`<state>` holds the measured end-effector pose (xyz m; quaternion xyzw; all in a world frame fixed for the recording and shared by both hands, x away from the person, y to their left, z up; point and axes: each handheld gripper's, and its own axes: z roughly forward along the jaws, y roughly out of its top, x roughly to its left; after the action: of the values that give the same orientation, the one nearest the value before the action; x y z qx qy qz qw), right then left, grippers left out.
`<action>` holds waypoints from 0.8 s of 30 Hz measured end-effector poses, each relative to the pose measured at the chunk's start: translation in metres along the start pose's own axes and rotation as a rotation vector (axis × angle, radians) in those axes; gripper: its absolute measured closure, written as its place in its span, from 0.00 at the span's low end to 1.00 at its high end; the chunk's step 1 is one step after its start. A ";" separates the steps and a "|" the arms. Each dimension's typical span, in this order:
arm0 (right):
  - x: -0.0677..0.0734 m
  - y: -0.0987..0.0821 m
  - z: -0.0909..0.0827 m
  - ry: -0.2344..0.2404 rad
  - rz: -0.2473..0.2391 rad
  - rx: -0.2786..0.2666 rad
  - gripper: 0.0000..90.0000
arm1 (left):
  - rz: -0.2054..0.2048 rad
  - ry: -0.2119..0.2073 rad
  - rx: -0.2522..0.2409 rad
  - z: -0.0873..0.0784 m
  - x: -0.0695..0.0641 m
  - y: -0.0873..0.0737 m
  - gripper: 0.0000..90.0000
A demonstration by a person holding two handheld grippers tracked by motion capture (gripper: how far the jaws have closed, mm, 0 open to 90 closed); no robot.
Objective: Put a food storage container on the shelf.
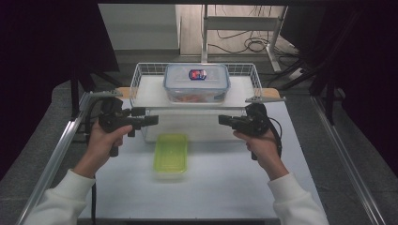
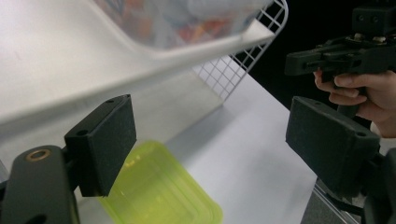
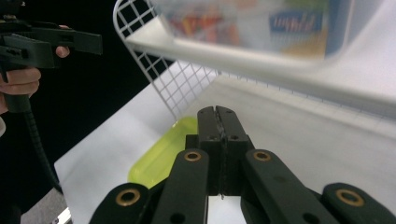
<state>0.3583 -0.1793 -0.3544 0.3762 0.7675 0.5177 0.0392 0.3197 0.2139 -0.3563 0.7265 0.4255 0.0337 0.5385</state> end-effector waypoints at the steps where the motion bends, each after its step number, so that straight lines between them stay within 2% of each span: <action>1: 0.000 -0.005 -0.001 0.003 -0.005 0.002 0.99 | 0.021 0.015 0.002 0.000 -0.003 -0.006 0.18; 2: 0.001 -0.010 -0.002 0.006 -0.010 0.007 0.99 | 0.039 0.017 0.007 0.000 -0.006 -0.014 0.18; 6: 0.000 -0.032 -0.005 0.011 -0.018 0.034 0.99 | 0.060 0.010 0.019 0.003 -0.011 -0.041 0.18; 14: -0.008 -0.074 -0.006 0.011 -0.027 0.067 0.99 | 0.060 -0.004 0.061 0.010 -0.009 -0.085 0.19; 19: -0.012 -0.100 -0.006 0.013 -0.005 0.085 0.99 | 0.064 0.011 0.091 0.014 -0.008 -0.106 0.19; 24: -0.018 -0.122 -0.005 0.003 0.010 0.121 0.99 | 0.043 0.041 0.109 0.014 0.004 -0.125 0.20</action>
<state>0.3031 -0.2162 -0.4586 0.3808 0.7956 0.4710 0.0127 0.2565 0.2131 -0.4650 0.7627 0.4220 0.0368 0.4887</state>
